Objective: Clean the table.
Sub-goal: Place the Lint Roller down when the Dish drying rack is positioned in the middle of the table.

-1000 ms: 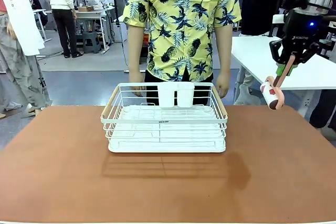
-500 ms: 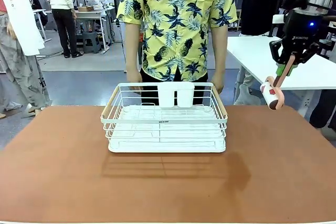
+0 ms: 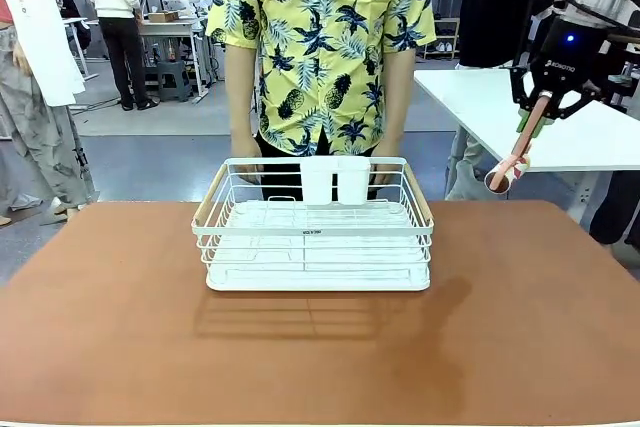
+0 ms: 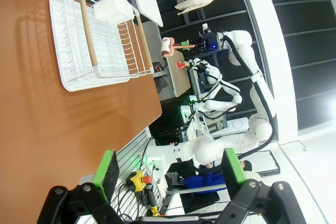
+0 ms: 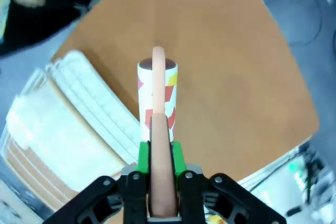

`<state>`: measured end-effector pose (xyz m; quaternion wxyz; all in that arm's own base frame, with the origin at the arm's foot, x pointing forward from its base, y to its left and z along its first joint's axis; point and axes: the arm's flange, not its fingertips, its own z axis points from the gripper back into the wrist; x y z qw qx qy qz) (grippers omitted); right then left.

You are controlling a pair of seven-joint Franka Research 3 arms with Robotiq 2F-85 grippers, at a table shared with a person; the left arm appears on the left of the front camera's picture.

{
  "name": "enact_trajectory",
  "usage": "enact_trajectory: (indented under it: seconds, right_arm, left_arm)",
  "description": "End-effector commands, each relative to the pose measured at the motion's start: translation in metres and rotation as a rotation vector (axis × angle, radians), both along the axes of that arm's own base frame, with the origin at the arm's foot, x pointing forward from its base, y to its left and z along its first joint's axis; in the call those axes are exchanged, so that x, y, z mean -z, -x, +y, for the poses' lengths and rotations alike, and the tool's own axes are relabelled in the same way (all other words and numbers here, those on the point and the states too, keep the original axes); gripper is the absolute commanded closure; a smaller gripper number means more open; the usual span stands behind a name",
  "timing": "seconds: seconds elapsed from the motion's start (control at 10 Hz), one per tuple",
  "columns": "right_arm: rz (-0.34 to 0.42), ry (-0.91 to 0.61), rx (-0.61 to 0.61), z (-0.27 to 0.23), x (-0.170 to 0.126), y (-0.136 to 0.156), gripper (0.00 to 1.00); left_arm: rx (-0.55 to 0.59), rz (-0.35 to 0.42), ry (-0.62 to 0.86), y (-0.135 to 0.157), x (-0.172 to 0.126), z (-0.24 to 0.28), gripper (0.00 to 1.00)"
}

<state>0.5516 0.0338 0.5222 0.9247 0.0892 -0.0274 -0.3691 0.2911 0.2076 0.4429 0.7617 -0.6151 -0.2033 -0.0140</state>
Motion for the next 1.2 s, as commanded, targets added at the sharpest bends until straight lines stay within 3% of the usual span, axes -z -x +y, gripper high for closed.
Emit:
enact_trajectory:
  seconds: [0.0,0.3,0.4,0.5,0.7,1.1]
  right_arm:
    - [-0.026,-0.067,0.538,0.009,0.027,0.004,0.79]
    - [-0.206,-0.167,0.755,-0.002,0.069,0.006,0.79]
    - [-0.326,-0.22,0.775,-0.006,0.083,0.011,0.79]
    - [-0.37,-0.26,0.767,-0.009,0.101,0.015,0.79]
    - [-0.368,-0.284,0.769,-0.008,0.133,0.021,0.79]
    - [-0.374,-0.271,0.793,-0.008,0.166,0.016,0.79]
  left_arm:
    - [0.0,-0.005,0.005,0.003,-0.003,0.001,0.0]
    - [0.0,-0.005,0.005,0.003,-0.003,0.001,0.0]
    - [0.0,-0.005,0.005,0.003,-0.003,0.001,0.0]
    - [0.0,-0.005,0.005,0.003,-0.003,0.001,0.0]
    - [0.0,-0.005,0.005,0.003,-0.003,0.001,0.0]
    - [0.0,-0.005,0.005,0.003,-0.003,0.001,0.0]
